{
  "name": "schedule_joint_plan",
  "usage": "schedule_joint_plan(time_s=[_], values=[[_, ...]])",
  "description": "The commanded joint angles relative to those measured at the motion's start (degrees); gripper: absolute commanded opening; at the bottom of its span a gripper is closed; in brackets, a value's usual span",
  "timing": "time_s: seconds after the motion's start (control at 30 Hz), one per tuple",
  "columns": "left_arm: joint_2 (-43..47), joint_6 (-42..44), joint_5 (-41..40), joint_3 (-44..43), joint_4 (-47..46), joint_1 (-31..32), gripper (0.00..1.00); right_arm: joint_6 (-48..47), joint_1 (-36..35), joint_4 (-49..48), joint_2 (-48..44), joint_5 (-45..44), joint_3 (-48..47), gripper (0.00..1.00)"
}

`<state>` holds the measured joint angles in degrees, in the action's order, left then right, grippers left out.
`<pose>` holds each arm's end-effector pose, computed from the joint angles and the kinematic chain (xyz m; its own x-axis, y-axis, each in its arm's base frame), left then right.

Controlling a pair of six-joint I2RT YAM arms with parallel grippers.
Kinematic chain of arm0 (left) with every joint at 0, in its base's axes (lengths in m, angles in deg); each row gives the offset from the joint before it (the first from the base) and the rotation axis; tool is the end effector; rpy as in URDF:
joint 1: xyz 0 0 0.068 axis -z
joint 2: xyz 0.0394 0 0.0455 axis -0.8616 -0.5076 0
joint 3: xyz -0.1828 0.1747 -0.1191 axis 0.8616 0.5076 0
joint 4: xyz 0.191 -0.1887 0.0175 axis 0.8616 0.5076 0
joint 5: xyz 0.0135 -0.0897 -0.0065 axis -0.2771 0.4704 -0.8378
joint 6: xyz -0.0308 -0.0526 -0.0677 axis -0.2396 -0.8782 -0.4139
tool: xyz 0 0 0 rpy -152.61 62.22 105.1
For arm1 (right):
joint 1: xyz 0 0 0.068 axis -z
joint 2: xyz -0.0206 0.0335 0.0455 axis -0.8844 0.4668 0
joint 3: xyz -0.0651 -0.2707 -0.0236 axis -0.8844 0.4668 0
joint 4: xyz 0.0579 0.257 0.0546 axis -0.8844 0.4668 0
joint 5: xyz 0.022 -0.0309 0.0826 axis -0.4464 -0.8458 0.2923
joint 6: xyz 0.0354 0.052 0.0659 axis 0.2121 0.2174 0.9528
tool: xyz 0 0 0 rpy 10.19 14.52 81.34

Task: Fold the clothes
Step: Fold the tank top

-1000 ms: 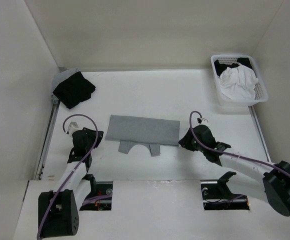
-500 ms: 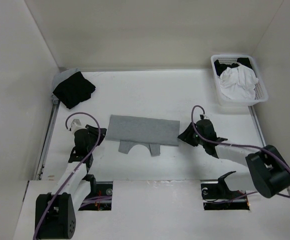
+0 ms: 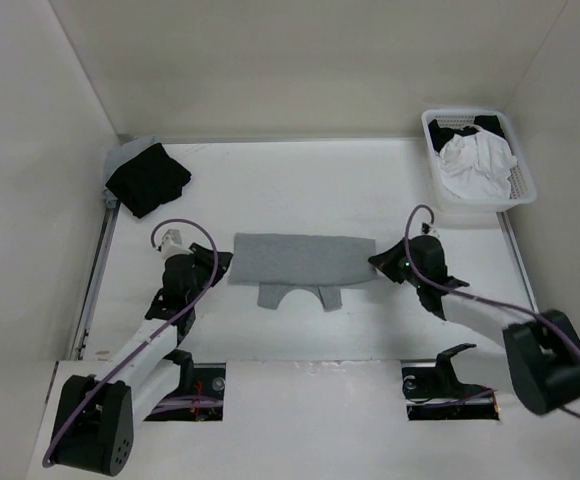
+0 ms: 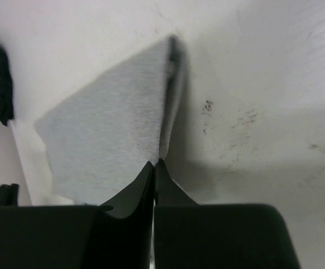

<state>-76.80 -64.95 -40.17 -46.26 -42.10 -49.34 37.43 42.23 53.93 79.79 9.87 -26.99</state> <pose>0.2220 -0.0406 0.1492 -0.3568 -0.7738 -0.5234 -0.1934 0.6093 -0.7690 0.2565 0.1005 0.1190 -0.6291 0.6507 -0.4251 0.2054 0.6667 0.7164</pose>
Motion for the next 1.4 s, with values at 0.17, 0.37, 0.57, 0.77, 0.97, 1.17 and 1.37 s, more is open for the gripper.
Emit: schedule_joint_plan(time_s=[0.17,0.37,0.57,0.77,0.97,1.17,1.37], values=[[-2.1,-1.1,-5.6,-4.3,-5.1,11.1,0.22,-11.5,-1.3,26.6,-23.1,-14.1,-9.5,0.00],[-2.6,-2.7,-5.9,-4.4,-6.5,14.8,0.22,-18.5,-14.3,35.4,-14.1,-24.0,-24.5,0.00],[2.0,-3.2,-5.0,-2.1,-5.8,13.9,0.22,-19.4,-28.0,42.2,3.7,-31.8,-40.0,0.00],[6.4,-3.9,-1.6,-0.1,-4.6,10.5,0.22,-17.6,-35.9,51.5,24.1,-33.6,-60.1,0.01],[7.6,-5.0,2.3,1.6,-4.6,5.3,0.23,-15.1,-38.3,56.2,39.0,-33.2,-75.0,0.26],[5.6,-4.7,4.1,2.0,-5.3,2.6,0.23,-13.3,-38.8,49.9,33.1,-30.9,-68.7,0.38],[0.3,-4.0,4.0,-0.5,-8.5,6.9,0.25,-13.1,-39.2,44.3,21.8,-31.6,-53.9,0.18]])
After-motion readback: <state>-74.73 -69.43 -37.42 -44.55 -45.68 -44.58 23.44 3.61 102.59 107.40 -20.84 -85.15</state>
